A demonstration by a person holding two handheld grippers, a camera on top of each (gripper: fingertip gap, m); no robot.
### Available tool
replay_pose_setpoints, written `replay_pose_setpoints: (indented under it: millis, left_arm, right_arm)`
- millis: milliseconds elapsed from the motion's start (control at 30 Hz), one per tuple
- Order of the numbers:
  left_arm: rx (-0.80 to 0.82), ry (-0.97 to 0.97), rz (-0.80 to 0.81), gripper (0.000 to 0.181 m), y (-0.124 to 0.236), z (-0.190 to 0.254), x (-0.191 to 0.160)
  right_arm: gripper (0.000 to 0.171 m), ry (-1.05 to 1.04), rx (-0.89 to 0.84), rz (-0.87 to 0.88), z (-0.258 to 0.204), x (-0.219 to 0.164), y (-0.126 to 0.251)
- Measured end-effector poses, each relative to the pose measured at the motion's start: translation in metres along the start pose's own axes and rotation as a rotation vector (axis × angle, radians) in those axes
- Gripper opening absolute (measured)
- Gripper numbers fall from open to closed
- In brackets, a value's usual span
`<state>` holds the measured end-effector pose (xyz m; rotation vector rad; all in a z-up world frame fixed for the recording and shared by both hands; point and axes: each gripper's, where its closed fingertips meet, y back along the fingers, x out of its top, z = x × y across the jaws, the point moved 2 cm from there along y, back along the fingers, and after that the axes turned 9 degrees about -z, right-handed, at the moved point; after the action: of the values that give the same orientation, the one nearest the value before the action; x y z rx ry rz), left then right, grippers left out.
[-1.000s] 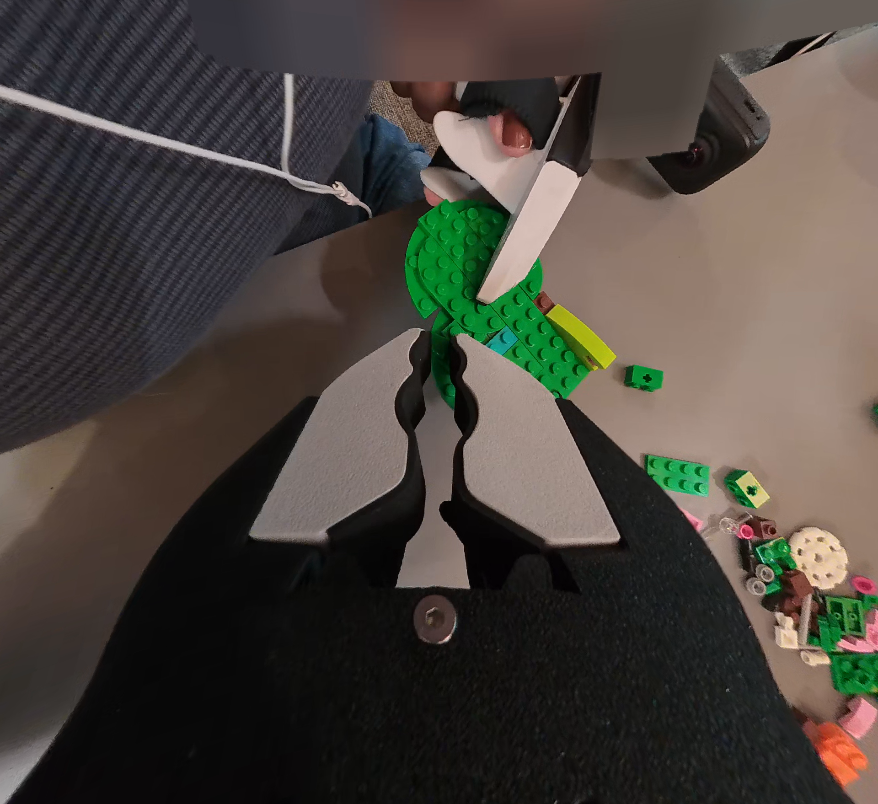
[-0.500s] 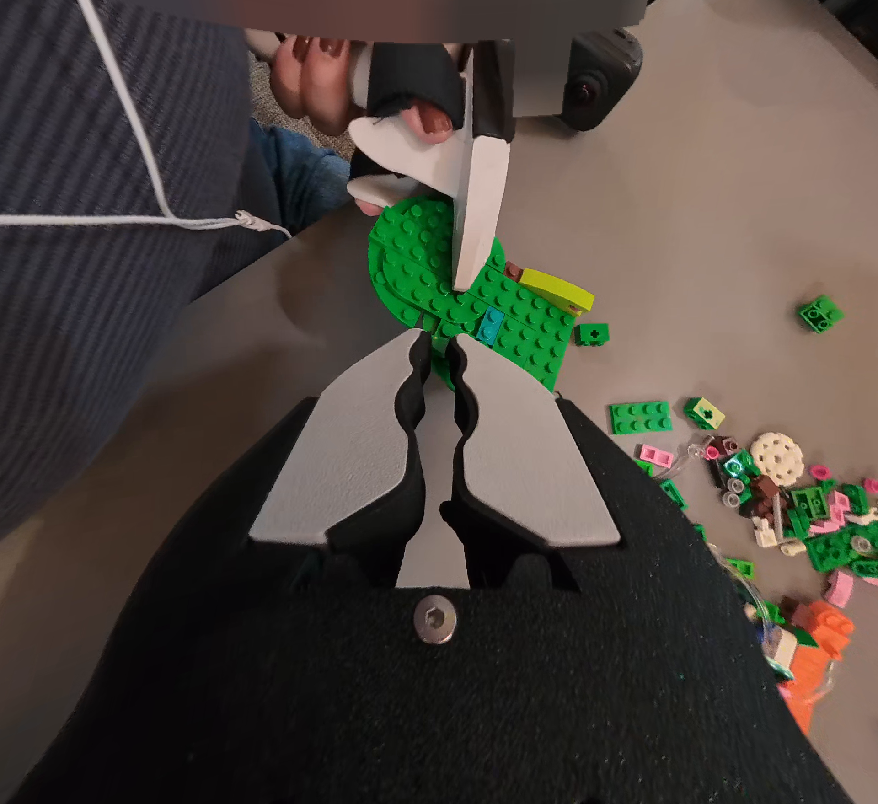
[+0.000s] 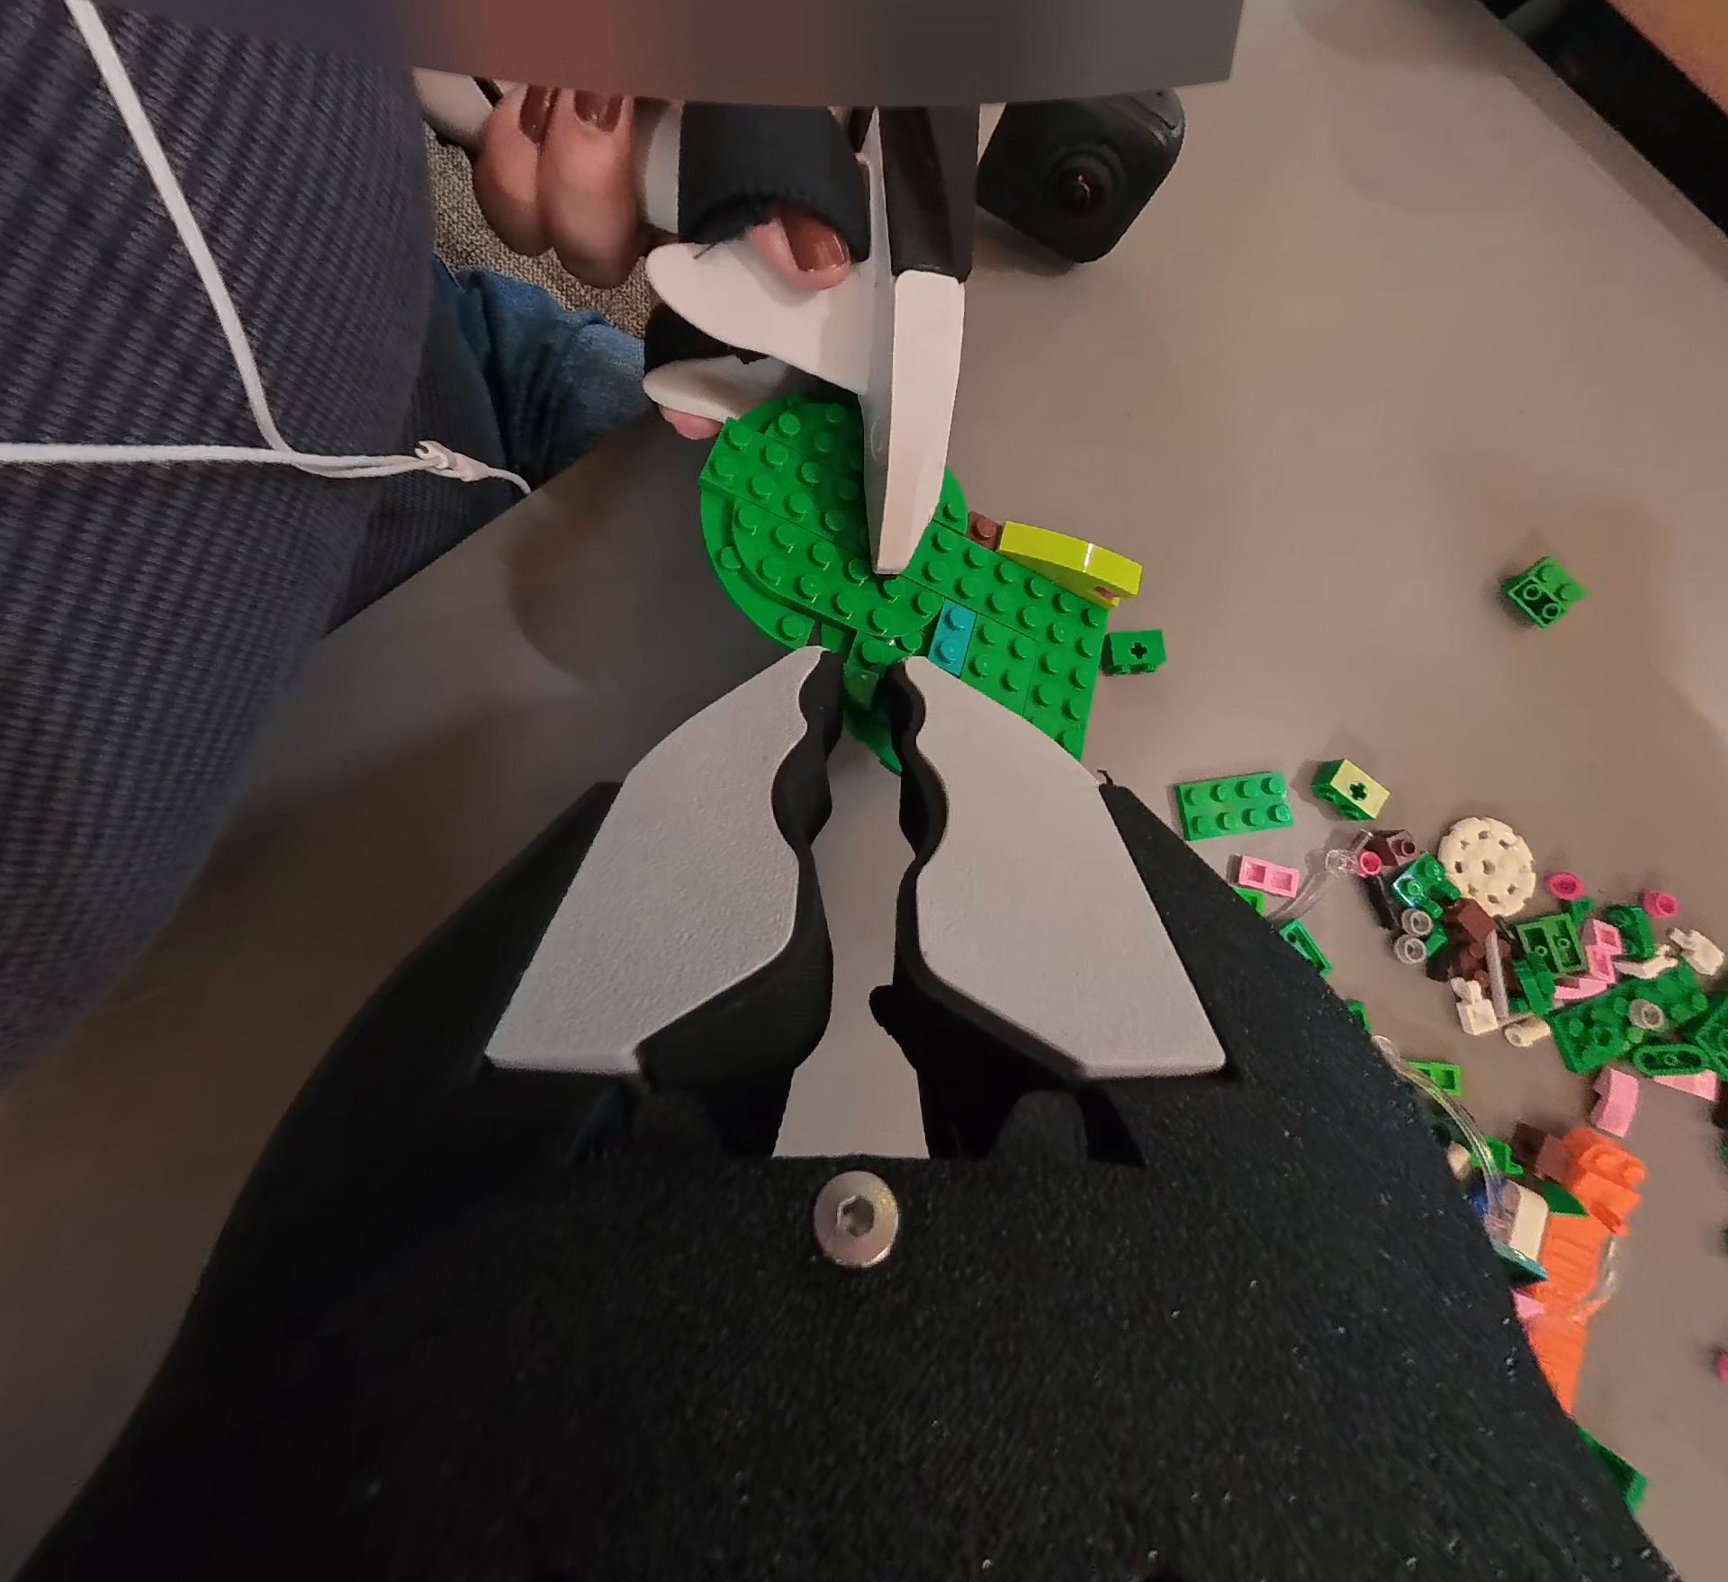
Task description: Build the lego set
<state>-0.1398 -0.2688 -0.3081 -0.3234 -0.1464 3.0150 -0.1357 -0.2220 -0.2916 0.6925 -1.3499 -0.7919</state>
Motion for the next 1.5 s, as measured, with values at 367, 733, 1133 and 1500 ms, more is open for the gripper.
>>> replay_pose_setpoints:
  millis: [367,733,1133,1500]
  left_arm:
    - [-0.007,0.0,-0.003,0.008,-0.001,0.0,0.0]
    - [-0.04,0.015,0.032,0.008,0.001,0.007,0.007]
    - [-0.095,0.063,0.071,0.008,-0.003,0.015,0.011]
    - [-0.114,0.072,0.059,0.008,-0.004,0.018,0.009]
  right_arm:
    - [0.011,-0.007,-0.009,0.013,0.0,0.0,0.001]
    - [0.036,0.146,-0.264,0.109,0.009,-0.005,0.011]
    - [0.013,0.741,-0.81,0.051,0.004,0.008,0.016]
    - [0.02,0.778,-0.786,0.022,0.004,0.005,0.008]
